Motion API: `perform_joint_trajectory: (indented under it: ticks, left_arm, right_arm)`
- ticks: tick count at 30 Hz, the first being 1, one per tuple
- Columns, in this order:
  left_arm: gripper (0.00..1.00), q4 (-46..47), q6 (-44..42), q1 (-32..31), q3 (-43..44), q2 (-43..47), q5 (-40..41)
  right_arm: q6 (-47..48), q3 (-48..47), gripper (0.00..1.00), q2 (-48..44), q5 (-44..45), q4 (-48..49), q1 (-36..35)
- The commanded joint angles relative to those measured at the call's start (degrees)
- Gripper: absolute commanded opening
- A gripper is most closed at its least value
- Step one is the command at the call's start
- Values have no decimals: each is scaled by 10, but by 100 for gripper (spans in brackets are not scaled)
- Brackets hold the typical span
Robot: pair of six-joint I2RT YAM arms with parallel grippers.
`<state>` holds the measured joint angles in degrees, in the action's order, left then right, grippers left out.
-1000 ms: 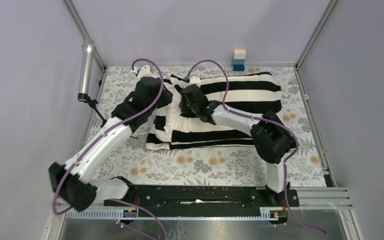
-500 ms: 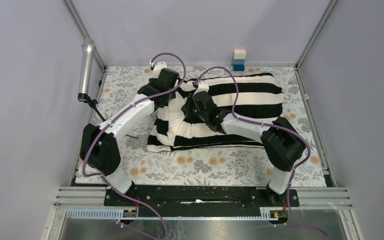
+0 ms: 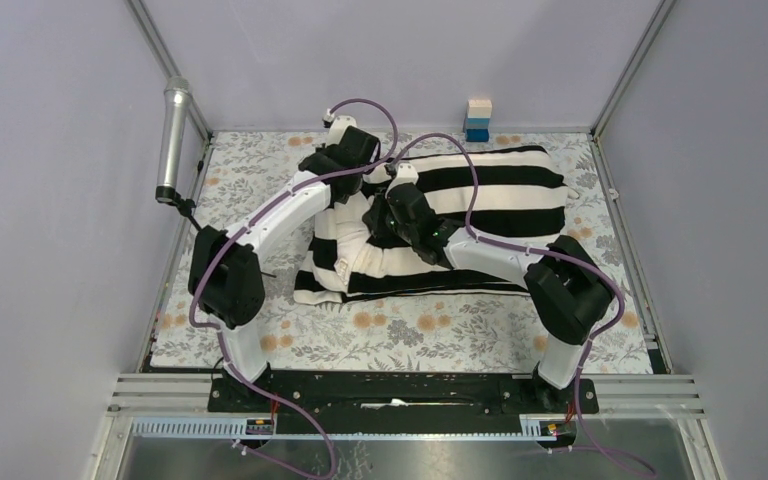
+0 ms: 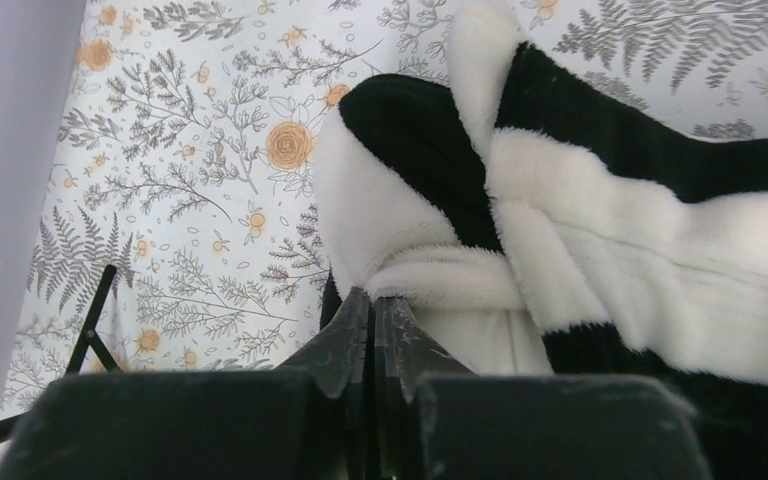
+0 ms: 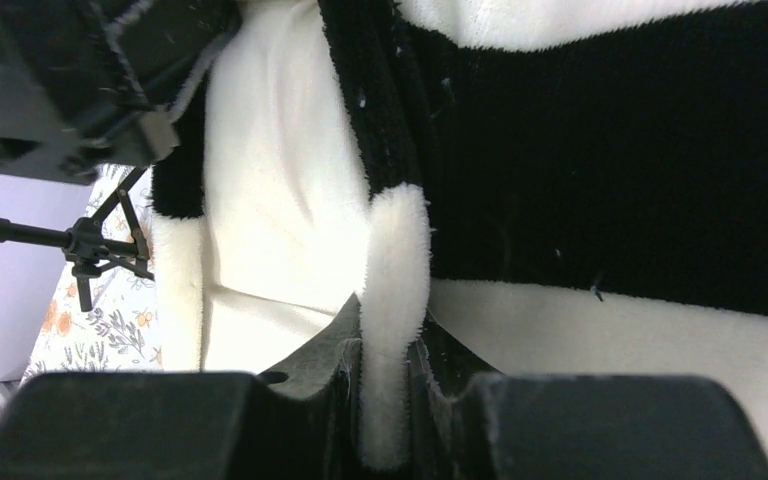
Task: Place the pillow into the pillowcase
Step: Stuff the pillow into the pillowcase.
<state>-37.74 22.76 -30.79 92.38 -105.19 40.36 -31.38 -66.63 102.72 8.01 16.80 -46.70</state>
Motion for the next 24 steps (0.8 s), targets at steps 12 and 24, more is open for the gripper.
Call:
perform_joint_trajectory:
  ticks: [12,24]
  left_arm:
    - [0,-5,-54,-31,42,152,5]
    - [0,144,176,-24,-10,269,-467]
  right_arm:
    - [27,-60,0,41,-12,-178,-16]
    - [1,-162,0,112,-74,-177,27]
